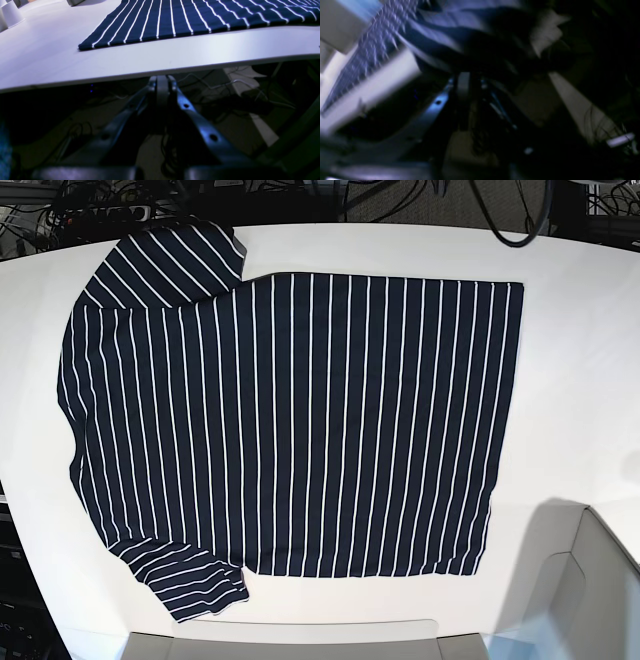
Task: Fold the T-shirt properly
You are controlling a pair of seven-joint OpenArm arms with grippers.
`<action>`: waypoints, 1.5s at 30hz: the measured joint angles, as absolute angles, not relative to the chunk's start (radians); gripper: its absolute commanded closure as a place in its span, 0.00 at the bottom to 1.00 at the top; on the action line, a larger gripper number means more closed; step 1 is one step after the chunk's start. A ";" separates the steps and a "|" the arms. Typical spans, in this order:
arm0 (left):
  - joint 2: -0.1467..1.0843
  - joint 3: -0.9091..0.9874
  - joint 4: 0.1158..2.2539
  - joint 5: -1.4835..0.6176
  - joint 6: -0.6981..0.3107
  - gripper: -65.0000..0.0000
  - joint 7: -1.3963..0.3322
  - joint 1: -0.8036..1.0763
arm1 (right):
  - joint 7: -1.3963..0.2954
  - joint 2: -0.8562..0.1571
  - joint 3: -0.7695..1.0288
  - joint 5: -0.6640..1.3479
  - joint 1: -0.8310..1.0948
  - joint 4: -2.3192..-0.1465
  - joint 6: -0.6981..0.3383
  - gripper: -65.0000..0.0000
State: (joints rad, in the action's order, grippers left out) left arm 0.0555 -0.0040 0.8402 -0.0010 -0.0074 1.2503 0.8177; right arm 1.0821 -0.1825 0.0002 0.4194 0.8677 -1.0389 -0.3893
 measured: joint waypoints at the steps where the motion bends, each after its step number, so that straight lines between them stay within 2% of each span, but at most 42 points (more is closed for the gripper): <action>1: 0.057 -0.004 0.840 -0.001 -0.007 0.99 1.234 0.818 | 1.074 -0.189 0.006 0.442 0.884 -1.100 -0.393 0.82; 6: 0.073 -0.004 0.839 -0.002 -0.007 0.99 1.230 0.823 | 0.859 -0.254 0.079 0.633 0.973 -1.404 -0.388 0.75; 11: 0.072 -0.004 0.839 0.002 -0.007 0.99 1.230 0.823 | 0.473 -0.315 0.206 0.808 1.054 -1.678 -0.397 0.64; 14: 0.073 -0.004 0.839 -0.001 -0.007 0.99 1.229 0.823 | 0.319 -0.310 0.295 0.874 1.048 -1.697 -0.389 0.59; 19: 0.072 -0.004 0.839 0.000 -0.007 0.99 1.227 0.823 | 0.098 -0.283 0.416 1.019 0.986 -1.683 -0.390 0.59; 25: 0.087 -0.004 0.839 -0.002 -0.007 0.99 1.227 0.823 | -0.161 -0.279 0.558 1.070 0.877 -1.574 -0.386 0.59; 34: 0.087 -0.004 0.842 -0.001 -0.007 0.99 1.227 0.823 | -0.368 -0.252 0.685 1.067 0.770 -1.478 -0.390 0.59; 43: 0.086 -0.004 0.842 0.000 -0.007 0.99 1.227 0.823 | -0.361 -0.253 0.674 1.097 0.739 -1.407 -0.416 0.59; 45: 0.086 -0.004 0.842 -0.001 -0.006 0.99 1.227 0.823 | -0.390 -0.258 0.641 1.108 0.738 -1.407 -0.455 0.59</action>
